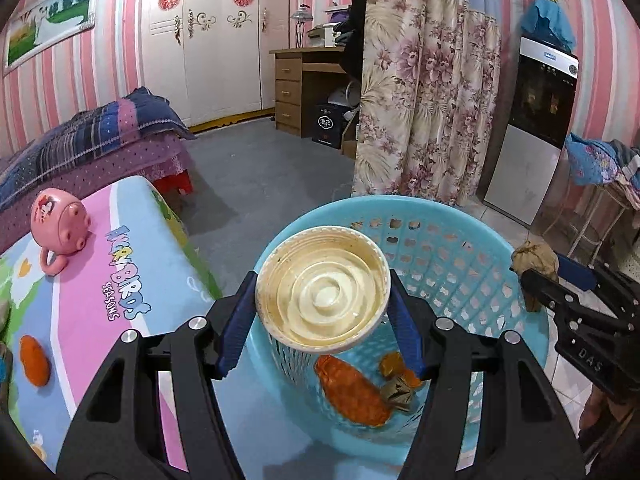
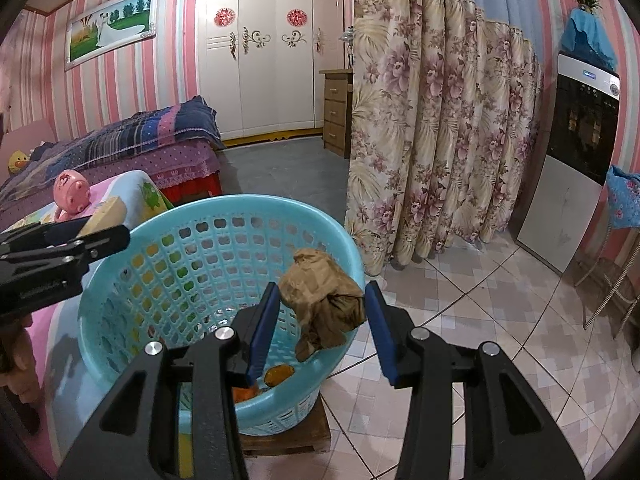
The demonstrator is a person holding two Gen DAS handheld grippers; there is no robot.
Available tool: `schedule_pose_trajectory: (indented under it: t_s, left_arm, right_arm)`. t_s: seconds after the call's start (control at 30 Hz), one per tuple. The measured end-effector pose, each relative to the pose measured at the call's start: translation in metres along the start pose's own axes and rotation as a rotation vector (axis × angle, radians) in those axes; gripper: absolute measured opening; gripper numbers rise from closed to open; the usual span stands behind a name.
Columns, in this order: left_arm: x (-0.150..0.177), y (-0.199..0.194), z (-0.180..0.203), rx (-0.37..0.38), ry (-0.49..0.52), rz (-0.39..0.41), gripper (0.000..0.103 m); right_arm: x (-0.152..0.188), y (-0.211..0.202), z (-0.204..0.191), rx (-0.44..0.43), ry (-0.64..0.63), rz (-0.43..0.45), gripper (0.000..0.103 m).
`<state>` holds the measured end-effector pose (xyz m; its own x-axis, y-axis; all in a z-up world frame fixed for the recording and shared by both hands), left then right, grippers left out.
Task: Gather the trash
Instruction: 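Open both grippers to drop the soap dish and stocking into the basket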
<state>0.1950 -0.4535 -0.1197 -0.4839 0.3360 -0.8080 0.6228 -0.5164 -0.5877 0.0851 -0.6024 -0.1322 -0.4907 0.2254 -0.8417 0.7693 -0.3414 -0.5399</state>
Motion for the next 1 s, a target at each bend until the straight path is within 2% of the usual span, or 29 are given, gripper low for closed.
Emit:
schedule_pose_trajectory:
  t_s: [0.07,0.13,0.37,0.47,0.77,0.8,0.83,0.9,1.0]
  left_arm:
    - [-0.003,-0.001,-0.004,0.002,-0.011,0.009,0.077]
    - [-0.007,-0.004,-0.010,-0.015,-0.016,0.027,0.082]
    - [-0.013,-0.023,-0.040,-0.071,-0.048,0.052,0.094]
    - [-0.012,-0.040,-0.056,-0.106,-0.066,0.066,0.097]
    - [0.008,-0.095,-0.113,-0.215,-0.108,0.075,0.097]
    - [0.011,-0.101,-0.119,-0.227,-0.113,0.075,0.097]
    - [0.014,-0.110,-0.129,-0.245,-0.127,0.080,0.097]
    - [0.017,-0.123,-0.145,-0.269,-0.154,0.085,0.097]
    - [0.023,-0.141,-0.167,-0.299,-0.189,0.093,0.098]
  right_arm:
    - [0.000,0.001,-0.003,-0.001,-0.001,0.002,0.044]
    - [-0.001,0.002,-0.005,-0.002,-0.003,0.001,0.044]
    - [-0.001,0.006,-0.021,-0.015,-0.011,-0.010,0.044]
    - [-0.004,0.010,-0.031,-0.021,-0.011,-0.010,0.044]
    - [-0.007,0.020,-0.051,0.001,-0.021,-0.020,0.048]
    - [-0.007,0.021,-0.053,-0.003,-0.021,-0.023,0.053]
    - [-0.008,0.021,-0.055,0.001,-0.025,-0.025,0.064]
    - [-0.009,0.022,-0.060,0.012,-0.044,-0.024,0.077]
    - [-0.012,0.022,-0.067,0.017,-0.065,-0.035,0.082]
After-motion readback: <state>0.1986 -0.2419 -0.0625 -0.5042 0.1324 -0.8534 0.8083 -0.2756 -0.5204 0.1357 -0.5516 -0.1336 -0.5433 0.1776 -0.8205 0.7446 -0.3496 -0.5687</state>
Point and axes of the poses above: each gripper's, at about its wrist camera, not at the fingertips, and y roughly the way its jaws point, z to its right, x to its underside, the point moved 8 cm from there along y, roughly the way its jaws point, and after that the axes turned 1 degree about -y, right-handed, at the moved point
